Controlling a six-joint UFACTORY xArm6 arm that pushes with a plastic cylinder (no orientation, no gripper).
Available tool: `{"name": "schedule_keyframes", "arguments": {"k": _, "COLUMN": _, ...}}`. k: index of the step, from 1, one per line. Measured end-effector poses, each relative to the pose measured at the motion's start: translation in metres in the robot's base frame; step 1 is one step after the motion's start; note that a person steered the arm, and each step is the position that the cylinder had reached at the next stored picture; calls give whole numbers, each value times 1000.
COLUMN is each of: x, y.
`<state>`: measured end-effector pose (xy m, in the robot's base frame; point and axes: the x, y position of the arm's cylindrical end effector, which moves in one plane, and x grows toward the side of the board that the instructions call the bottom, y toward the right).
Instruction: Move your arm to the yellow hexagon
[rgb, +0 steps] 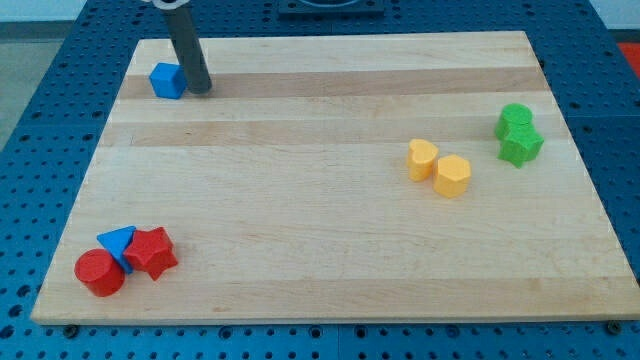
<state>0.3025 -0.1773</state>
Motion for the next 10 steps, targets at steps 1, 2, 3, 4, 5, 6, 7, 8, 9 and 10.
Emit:
{"name": "schedule_keyframes", "arguments": {"k": 1, "x": 11, "y": 6}}
{"name": "schedule_keyframes", "arguments": {"k": 2, "x": 15, "y": 6}}
{"name": "schedule_keyframes", "arguments": {"k": 3, "x": 83, "y": 31}}
{"name": "schedule_keyframes", "arguments": {"k": 4, "x": 138, "y": 63}}
{"name": "schedule_keyframes", "arguments": {"k": 5, "x": 187, "y": 100}}
{"name": "schedule_keyframes", "arguments": {"k": 6, "x": 231, "y": 152}}
{"name": "schedule_keyframes", "arguments": {"k": 7, "x": 269, "y": 210}}
{"name": "schedule_keyframes", "arguments": {"k": 8, "x": 301, "y": 267}}
{"name": "schedule_keyframes", "arguments": {"k": 9, "x": 306, "y": 274}}
{"name": "schedule_keyframes", "arguments": {"k": 10, "x": 298, "y": 281}}
